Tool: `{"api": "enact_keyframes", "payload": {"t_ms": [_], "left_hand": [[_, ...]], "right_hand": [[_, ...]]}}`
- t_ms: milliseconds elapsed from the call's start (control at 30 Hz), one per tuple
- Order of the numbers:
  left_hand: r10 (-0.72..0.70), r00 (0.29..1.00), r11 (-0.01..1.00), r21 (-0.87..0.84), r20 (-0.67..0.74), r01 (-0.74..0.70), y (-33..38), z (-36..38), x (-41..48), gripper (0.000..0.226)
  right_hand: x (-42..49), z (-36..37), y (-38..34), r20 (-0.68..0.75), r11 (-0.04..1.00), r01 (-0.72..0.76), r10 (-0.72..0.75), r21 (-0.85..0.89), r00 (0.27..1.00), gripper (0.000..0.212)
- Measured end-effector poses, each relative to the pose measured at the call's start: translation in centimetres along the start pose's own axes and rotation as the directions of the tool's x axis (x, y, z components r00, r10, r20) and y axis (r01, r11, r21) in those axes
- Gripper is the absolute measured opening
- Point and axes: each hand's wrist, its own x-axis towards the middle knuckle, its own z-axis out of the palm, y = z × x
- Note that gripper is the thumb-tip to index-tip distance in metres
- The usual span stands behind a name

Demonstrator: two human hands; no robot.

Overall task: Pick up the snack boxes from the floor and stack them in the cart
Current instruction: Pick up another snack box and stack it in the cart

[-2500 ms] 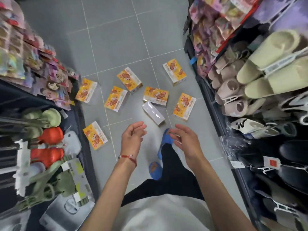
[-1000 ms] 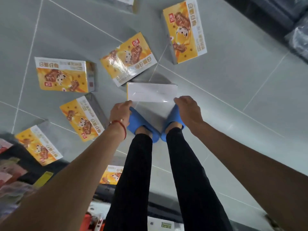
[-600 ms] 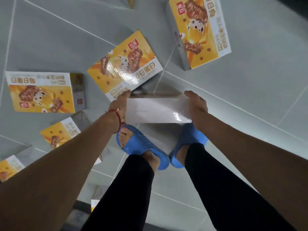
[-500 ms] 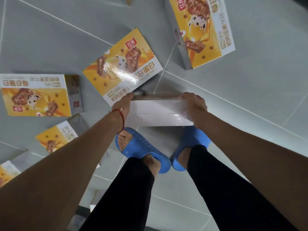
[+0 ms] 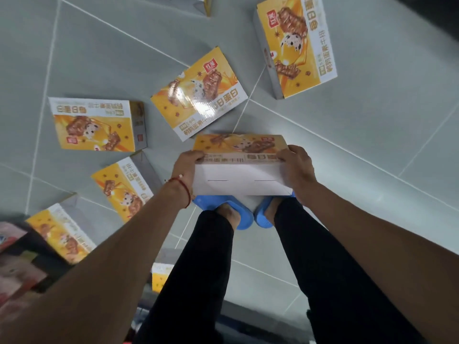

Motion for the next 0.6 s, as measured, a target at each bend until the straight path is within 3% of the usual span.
{"api": "enact_keyframes", "payload": {"t_ms": [133, 267, 400, 600], "left_hand": [[0.108, 0.993, 0.989, -0.109, 0.039, -0.103, 0.2, -2.1, -8.1, 0.013], [0.201, 0.976, 0.951, -0.257, 0.082, -0.174, -0.4, -4.8, -15.9, 0.023], [0.17, 0.981, 0.926, -0.355, 0.093, -0.126, -0.5, -7.6, -22.6, 0.019], [0.237, 0.959, 0.938, -0.295, 0.155, -0.184, 0.6, -8.3, -33.4, 0.03]], "right_hand": [[-8.2, -2.8, -0.7, 0.024, 0.978, 0.161, -0.165, 0.135, 0.986, 0.039], [-15.4, -5.9, -1.7, 0.047, 0.932, 0.314, -0.327, 0.183, 0.944, 0.056], [-21.6, -9.9, -3.3, 0.06, 0.878, 0.447, -0.462, 0.171, 0.885, 0.054], [-31.0, -15.0, -5.6, 0.113, 0.805, 0.554, -0.583, 0.213, 0.805, 0.051]]}}
